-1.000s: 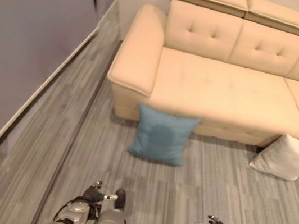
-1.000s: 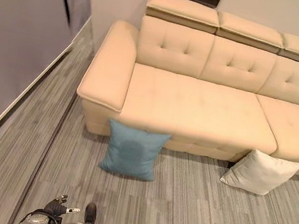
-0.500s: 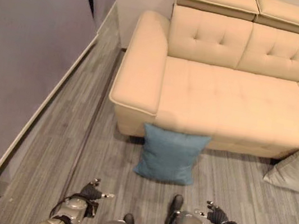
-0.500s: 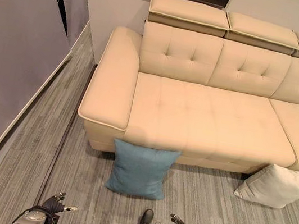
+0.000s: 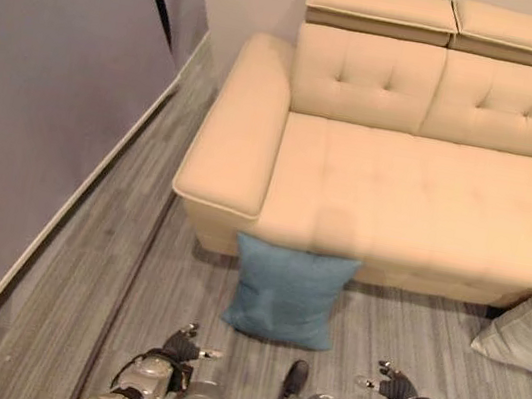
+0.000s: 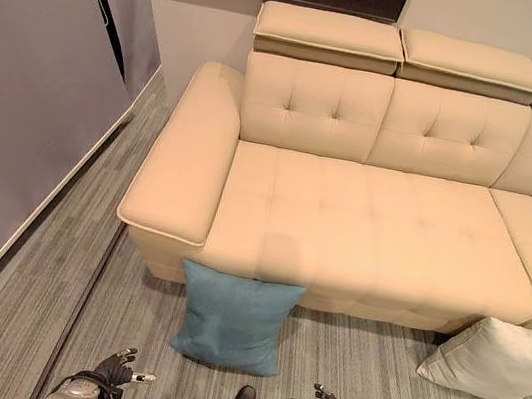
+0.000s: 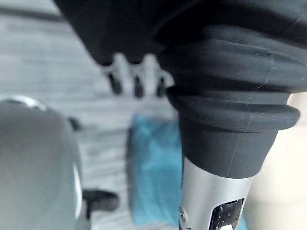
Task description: Pick up all the scattered cushions and arrange them neatly on the sofa.
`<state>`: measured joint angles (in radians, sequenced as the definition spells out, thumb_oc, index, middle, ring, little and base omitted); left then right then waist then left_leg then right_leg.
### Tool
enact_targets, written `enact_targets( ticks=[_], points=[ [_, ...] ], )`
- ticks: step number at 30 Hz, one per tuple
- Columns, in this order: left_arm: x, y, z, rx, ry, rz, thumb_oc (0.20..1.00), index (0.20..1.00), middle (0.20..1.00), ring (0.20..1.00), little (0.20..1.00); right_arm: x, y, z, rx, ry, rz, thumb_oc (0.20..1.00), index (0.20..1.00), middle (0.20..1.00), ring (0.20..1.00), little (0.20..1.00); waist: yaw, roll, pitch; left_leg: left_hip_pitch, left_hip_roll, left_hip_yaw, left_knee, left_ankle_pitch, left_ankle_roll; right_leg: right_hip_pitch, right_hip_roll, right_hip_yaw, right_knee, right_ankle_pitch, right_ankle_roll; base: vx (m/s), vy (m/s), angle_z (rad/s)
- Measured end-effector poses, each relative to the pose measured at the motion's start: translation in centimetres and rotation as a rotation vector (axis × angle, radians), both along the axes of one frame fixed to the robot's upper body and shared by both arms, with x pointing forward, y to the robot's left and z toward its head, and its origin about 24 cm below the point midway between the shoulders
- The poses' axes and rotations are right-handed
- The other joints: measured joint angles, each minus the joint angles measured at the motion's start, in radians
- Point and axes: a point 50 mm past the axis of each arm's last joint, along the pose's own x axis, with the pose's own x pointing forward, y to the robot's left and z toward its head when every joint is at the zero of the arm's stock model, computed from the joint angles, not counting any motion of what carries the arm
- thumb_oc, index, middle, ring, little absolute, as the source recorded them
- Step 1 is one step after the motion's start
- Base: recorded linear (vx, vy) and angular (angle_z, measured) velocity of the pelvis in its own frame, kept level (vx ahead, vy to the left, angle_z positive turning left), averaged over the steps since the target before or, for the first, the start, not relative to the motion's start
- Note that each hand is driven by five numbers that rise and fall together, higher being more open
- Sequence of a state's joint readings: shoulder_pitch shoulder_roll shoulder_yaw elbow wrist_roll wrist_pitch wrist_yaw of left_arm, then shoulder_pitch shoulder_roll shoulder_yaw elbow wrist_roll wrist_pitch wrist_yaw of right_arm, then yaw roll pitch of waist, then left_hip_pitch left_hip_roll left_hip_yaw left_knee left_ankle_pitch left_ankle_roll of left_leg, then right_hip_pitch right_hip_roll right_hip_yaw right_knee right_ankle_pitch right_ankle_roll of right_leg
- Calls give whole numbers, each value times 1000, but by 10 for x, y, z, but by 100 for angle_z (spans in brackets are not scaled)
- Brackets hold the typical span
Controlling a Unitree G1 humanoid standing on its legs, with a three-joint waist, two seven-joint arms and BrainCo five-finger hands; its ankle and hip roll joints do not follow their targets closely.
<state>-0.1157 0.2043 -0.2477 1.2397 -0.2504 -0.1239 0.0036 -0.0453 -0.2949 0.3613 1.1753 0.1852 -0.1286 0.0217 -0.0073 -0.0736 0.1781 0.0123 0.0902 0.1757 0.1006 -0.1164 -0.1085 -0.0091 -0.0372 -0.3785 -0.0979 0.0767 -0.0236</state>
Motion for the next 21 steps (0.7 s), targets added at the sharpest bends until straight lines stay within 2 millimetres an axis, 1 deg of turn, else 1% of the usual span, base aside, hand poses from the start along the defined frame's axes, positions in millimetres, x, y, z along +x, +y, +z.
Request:
enact_targets(
  ticks=[2, 3, 4, 5, 6, 7, 9, 11, 13, 14, 15, 17, 19, 20, 21],
  points=[
    [0, -1, 0, 3, 0, -8, 1000, 1000, 1000, 1000, 1000, 0, 0, 0, -1, 0, 1, 1000, 1000, 1000, 1000, 1000, -3, -6, 8, -8, -16, -12, -75, 20, 5, -14, 2, 8, 0, -5, 8, 62, 91, -27],
    [0, 0, 0, 3, 1, -5, 1000, 1000, 1000, 1000, 1000, -2, 0, -1, -1, 5, 1, 1000, 1000, 1000, 1000, 1000, -4, -2, 9, -31, -18, -19, -83, 48, 33, -33, 10, 11, 0, -13, 22, 100, 174, -50],
    [0, -1, 0, 2, 2, -4, 1000, 1000, 1000, 1000, 1000, -2, 1, -1, -1, 4, 2, 1000, 1000, 1000, 1000, 1000, -4, 3, 10, -30, -6, -19, -98, 57, 47, -34, 15, 11, 0, -41, 68, 99, 192, -54],
    [0, -3, -1, -4, 2, -5, 1000, 1000, 1000, 1000, 1000, 0, 0, 0, -3, -3, 0, 1000, 1000, 1000, 1000, 1000, 0, 29, 13, -31, 21, -15, -113, 77, 58, -43, 34, 11, 32, -61, 88, 43, 114, -28],
    [0, -2, 0, 0, -1, -8, 1000, 1000, 1000, 1000, 1000, -2, 1, -1, 0, 4, -4, 1000, 1000, 1000, 1000, 1000, -2, 27, 16, -30, 22, -15, -118, 97, 61, -61, 25, 16, 94, -67, 71, 40, 160, -20],
    [4, 5, 3, 18, -16, -6, 1000, 1000, 1000, 1000, 1000, -5, 7, -3, 14, 13, -5, 1000, 1000, 1000, 1000, 1000, -5, -4, 8, -26, -5, -1, -130, 113, 61, -71, -1, 39, 110, -65, 62, 20, 152, -16],
    [5, 6, 3, 20, -20, -7, 1000, 1000, 1000, 1000, 1000, -2, 5, -2, 12, -2, -10, 1000, 1000, 1000, 1000, 1000, -6, -2, 10, -27, -8, 11, -129, 129, 69, -75, -4, 47, 107, -60, 66, 8, 124, -18],
    [8, 8, 5, 26, -31, -4, 1000, 1000, 1000, 1000, 1000, 1, 6, -1, 15, -13, -9, 1000, 1000, 1000, 1000, 1000, -4, 0, 12, -28, -16, 15, -133, 132, 76, -81, -12, 60, 113, -48, 74, -49, 91, -13],
    [18, 12, 10, 38, -66, 7, 1000, 1000, 1000, 1000, 1000, 8, 6, 2, 17, -37, -12, 1000, 1000, 1000, 1000, 1000, -1, -2, 32, -37, -33, 32, -123, 130, 82, -103, -33, 67, 139, -47, 71, -90, 93, -4],
    [23, 14, 13, 49, -90, 8, 1000, 1000, 1000, 1000, 1000, 12, 6, 3, 15, -48, -13, 1000, 1000, 1000, 1000, 1000, -1, -4, 45, -44, -35, 33, -115, 127, 93, -115, -39, 72, 150, -49, 70, -81, 75, -5],
    [36, 18, 20, 61, -136, 33, 1000, 1000, 1000, 1000, 1000, 25, 8, 8, 19, -94, -21, 1000, 1000, 1000, 1000, 1000, 0, -4, 66, -74, -44, 36, -98, 125, 107, -142, -51, 76, 157, -42, 68, -150, 74, 1],
    [47, 20, 26, 74, -172, 34, 1000, 1000, 1000, 1000, 1000, 39, 8, 13, 22, -133, -30, 1000, 1000, 1000, 1000, 1000, 1, -3, 89, -89, -53, 36, -90, 126, 112, -158, -61, 76, 165, -30, 57, -130, 46, 6],
    [69, 22, 40, 93, -258, 45, 1000, 1000, 1000, 1000, 1000, 58, 7, 24, 10, -208, -39, 1000, 1000, 1000, 1000, 1000, 1, 1, 121, -149, -58, 34, -50, 116, 122, -212, -77, 80, 200, -31, 55, -163, 32, 9],
    [100, 24, 62, 102, -371, 70, 1000, 1000, 1000, 1000, 1000, 88, 8, 40, 1, -309, -46, 1000, 1000, 1000, 1000, 1000, 1, 1, 180, -213, -65, 33, -11, 114, 125, -267, -89, 84, 221, -27, 52, -178, 30, 11],
    [116, 23, 76, 103, -439, 77, 1000, 1000, 1000, 1000, 1000, 104, 9, 51, -3, -369, -41, 1000, 1000, 1000, 1000, 1000, 2, 5, 206, -258, -66, 32, 11, 112, 129, -304, -95, 84, 236, -26, 50, -130, 19, 11]
  ],
)
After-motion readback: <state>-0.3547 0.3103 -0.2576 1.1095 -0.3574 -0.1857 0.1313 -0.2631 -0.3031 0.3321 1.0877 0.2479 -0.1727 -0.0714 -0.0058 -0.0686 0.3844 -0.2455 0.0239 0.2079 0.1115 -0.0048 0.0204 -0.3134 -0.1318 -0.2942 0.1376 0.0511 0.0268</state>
